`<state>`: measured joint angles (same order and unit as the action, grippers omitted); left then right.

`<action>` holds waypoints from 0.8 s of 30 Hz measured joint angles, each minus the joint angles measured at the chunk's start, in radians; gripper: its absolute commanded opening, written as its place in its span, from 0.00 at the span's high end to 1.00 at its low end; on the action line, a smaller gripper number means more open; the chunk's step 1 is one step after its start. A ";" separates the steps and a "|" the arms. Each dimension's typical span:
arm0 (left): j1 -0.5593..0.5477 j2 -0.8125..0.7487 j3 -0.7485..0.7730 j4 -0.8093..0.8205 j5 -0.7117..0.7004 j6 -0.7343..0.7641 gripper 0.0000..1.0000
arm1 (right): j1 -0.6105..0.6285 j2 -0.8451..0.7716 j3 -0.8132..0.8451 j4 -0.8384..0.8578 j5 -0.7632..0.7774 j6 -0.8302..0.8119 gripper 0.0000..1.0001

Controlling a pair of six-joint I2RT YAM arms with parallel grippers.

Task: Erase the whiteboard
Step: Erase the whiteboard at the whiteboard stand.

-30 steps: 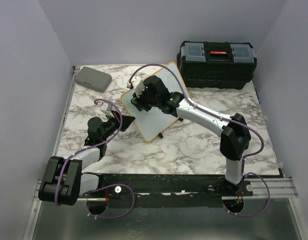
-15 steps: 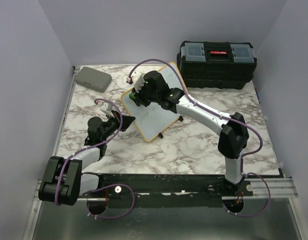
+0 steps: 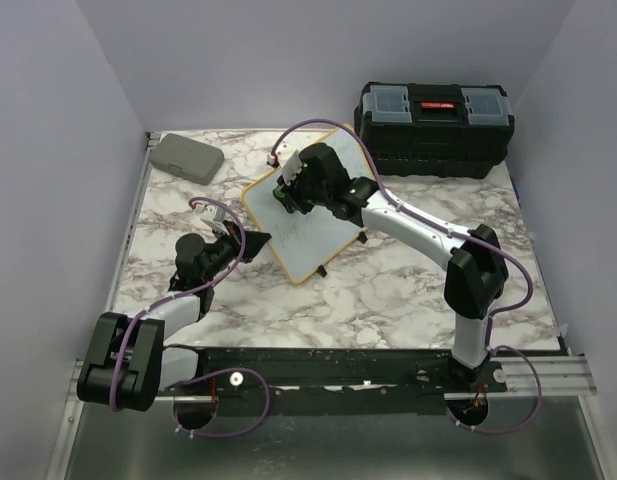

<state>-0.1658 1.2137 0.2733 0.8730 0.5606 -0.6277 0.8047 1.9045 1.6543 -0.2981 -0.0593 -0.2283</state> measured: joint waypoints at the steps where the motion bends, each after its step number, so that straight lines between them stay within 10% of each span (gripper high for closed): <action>1: 0.000 0.000 0.000 0.000 0.000 0.000 1.00 | -0.006 0.002 0.009 -0.006 0.008 0.002 0.99; 24: 0.000 0.000 0.002 -0.004 0.000 0.000 1.00 | -0.001 0.014 0.014 -0.019 -0.067 -0.050 0.99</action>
<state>-0.1658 1.2137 0.2749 0.8688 0.5606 -0.6277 0.8036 1.9182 1.6684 -0.3168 -0.1265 -0.2787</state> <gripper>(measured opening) 0.031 0.076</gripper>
